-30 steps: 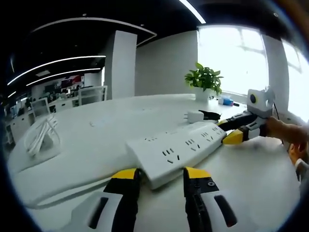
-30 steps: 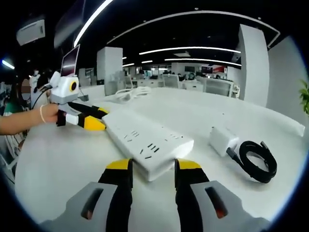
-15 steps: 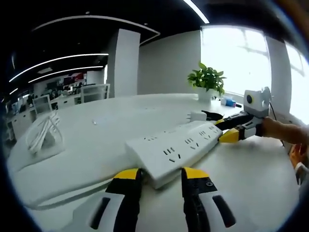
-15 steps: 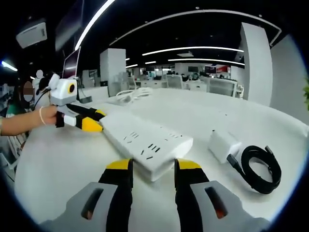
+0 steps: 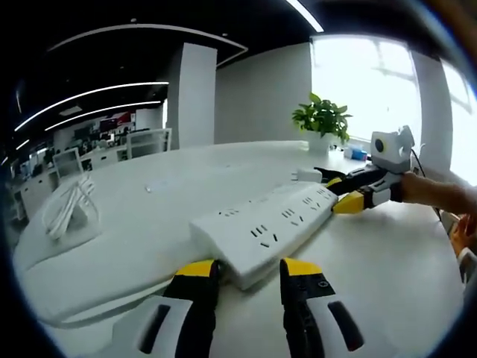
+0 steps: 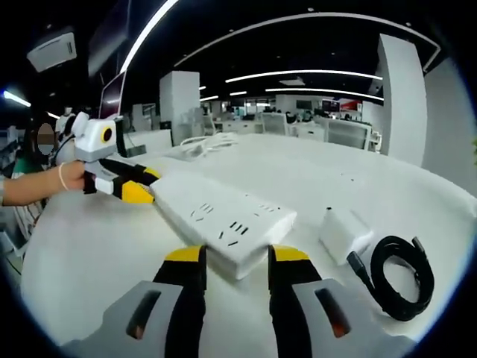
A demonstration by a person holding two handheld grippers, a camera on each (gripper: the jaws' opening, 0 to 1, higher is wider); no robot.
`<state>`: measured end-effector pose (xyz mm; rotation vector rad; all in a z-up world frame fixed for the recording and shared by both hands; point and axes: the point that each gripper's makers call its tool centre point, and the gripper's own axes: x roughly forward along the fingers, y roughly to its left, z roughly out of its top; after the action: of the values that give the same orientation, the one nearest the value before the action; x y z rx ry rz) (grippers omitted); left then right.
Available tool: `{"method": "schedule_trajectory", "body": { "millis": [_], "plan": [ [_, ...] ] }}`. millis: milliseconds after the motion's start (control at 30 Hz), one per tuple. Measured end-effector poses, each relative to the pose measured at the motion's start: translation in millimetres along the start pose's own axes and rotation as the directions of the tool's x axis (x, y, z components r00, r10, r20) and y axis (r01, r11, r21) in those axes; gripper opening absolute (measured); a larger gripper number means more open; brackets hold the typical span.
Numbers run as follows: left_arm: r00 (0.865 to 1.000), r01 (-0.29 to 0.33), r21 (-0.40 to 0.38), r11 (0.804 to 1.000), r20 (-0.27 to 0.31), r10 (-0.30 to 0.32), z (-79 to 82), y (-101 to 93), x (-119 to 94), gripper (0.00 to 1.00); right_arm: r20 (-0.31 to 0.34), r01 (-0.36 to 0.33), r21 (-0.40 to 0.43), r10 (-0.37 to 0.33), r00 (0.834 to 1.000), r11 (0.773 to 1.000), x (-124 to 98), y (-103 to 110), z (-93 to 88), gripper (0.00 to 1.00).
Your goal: Straighten the power strip on the desk, plug the charger into it
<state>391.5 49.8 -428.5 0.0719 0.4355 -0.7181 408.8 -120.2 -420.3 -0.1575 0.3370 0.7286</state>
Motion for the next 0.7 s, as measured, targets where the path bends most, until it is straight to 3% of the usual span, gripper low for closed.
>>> {"method": "schedule_trajectory", "body": {
  "millis": [700],
  "plan": [
    [1.0, -0.016, -0.007, 1.0, -0.005, 0.016, 1.5, 6.8, 3.9, 0.31, 0.005, -0.006, 0.011, 0.006, 1.0, 1.0, 9.0, -8.4, 2.6, 0.29]
  ]
}}
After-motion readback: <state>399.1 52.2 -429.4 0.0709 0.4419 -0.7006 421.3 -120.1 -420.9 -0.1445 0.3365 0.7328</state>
